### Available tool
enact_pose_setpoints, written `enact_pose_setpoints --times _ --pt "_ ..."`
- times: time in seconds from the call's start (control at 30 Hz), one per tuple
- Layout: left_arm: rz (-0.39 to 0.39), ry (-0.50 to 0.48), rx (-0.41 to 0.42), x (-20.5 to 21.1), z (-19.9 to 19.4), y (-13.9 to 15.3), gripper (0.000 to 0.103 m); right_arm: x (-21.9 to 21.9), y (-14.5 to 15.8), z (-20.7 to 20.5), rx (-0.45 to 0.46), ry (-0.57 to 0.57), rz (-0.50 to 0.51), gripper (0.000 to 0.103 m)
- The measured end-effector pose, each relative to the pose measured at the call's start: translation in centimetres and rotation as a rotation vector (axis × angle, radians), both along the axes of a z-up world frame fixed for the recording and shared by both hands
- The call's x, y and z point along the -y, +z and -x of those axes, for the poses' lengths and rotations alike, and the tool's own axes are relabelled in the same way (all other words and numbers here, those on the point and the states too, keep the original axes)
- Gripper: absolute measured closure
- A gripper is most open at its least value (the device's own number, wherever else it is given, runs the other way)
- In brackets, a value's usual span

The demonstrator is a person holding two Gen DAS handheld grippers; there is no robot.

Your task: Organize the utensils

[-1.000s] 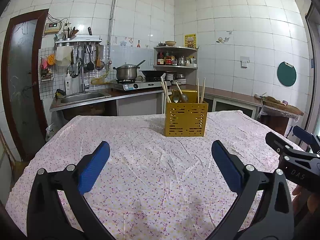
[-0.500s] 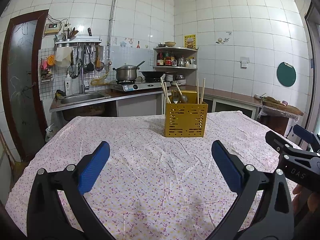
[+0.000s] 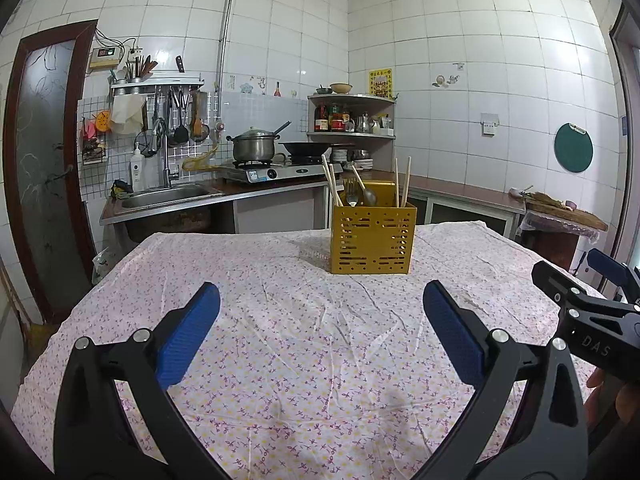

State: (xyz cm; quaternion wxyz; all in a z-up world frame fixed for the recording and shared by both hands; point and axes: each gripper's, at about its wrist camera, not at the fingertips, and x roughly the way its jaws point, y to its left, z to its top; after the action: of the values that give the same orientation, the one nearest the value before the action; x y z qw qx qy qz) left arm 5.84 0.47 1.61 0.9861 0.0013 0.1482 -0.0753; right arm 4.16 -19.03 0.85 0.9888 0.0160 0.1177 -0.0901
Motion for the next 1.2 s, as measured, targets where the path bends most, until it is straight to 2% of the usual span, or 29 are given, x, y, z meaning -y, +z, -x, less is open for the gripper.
enact_pose_setpoints --times 1.2 --pt "-0.007 0.001 0.0 -0.37 0.01 0.3 0.005 0.01 0.29 0.1 0.004 0.003 0.007 0.004"
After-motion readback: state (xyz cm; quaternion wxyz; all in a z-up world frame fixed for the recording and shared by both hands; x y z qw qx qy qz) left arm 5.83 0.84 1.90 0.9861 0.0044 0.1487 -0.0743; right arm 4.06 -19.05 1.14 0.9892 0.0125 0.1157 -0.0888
